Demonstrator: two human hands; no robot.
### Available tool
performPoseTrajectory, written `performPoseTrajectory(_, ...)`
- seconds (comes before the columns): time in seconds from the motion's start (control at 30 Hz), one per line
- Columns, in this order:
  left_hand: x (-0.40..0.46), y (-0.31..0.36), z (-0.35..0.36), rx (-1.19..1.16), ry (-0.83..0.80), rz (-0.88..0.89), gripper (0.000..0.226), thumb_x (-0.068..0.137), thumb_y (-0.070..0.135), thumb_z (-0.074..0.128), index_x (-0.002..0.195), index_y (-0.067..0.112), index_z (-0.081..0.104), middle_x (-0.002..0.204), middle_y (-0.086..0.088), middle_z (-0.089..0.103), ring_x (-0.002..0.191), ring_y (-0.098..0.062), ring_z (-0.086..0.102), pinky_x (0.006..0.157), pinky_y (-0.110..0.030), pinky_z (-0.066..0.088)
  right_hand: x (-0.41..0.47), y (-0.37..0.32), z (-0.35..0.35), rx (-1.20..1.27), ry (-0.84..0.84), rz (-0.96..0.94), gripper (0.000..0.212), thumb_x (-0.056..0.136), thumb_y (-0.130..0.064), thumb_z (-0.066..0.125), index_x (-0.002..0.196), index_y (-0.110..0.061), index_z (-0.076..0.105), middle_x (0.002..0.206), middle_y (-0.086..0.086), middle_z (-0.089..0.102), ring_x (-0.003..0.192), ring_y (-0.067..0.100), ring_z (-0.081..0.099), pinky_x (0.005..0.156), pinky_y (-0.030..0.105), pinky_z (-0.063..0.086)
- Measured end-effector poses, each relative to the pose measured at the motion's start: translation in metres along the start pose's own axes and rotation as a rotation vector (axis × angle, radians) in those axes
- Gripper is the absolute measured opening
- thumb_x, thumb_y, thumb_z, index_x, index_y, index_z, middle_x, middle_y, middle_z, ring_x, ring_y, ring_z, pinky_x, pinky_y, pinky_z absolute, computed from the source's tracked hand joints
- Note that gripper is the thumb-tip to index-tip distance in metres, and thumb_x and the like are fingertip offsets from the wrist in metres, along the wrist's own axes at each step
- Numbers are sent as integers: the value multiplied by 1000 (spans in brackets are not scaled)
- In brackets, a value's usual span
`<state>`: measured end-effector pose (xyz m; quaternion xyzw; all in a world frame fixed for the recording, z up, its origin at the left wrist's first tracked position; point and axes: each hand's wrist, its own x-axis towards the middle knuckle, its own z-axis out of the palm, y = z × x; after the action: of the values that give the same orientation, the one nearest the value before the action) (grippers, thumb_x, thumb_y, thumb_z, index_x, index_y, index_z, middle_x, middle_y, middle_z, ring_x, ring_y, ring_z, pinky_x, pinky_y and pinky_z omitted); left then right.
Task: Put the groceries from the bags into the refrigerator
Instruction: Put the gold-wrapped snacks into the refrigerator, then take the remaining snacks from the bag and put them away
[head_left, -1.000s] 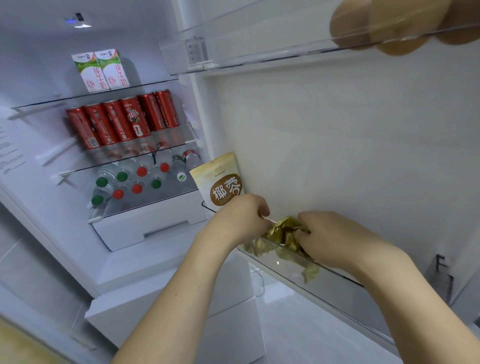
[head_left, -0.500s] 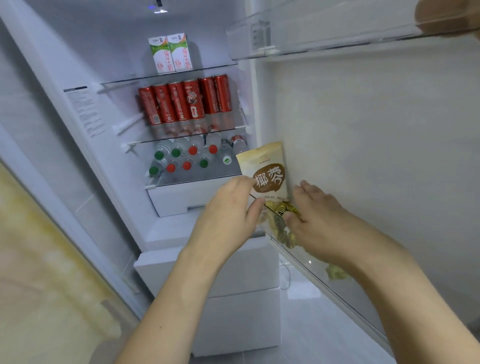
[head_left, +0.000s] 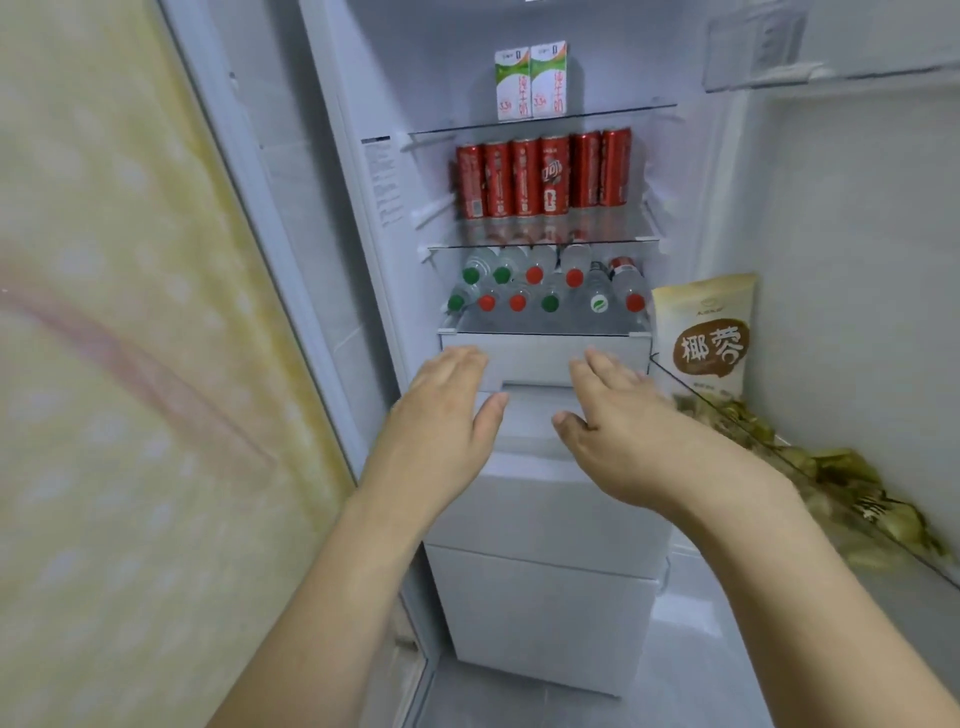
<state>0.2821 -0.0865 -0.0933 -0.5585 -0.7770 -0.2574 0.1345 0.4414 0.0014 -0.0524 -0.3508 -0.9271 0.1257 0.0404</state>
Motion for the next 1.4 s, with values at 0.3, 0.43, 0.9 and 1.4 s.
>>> performPoseTrajectory(0.3,-55,-78,-56,174,0,-156,54,103,38,44,147,6,42,155,-10,39,147,-24,29,120,-34,20,19,-93,30,3,-64,-173,62,106,-36,24,156,-11,-2,163,6,-13,151,19,-11,121,35,-6)
performPoseTrajectory(0.43,-78,-106,-76,222,-12,-253,55,104,38,44,148,5,40,155,-12,38,147,-26,29,122,-37,19,23,-129,39,-4,-111,-261,62,106,-35,25,157,-11,-1,164,6,-12,151,19,-10,120,35,-5)
performPoseTrajectory(0.9,-152,-129,-138,392,54,-640,56,105,39,36,152,10,34,160,-6,31,150,-20,19,121,-32,13,35,-220,52,-4,-232,-660,62,106,-32,28,157,-13,-3,164,5,-12,151,19,-10,120,34,-4)
performPoseTrajectory(1.4,-291,-92,-210,652,182,-995,58,97,40,35,131,-1,58,135,-16,59,128,-35,53,104,-44,44,-41,-328,92,-39,-331,-1109,61,106,-29,28,156,-10,0,164,6,-10,151,19,-9,121,37,-3)
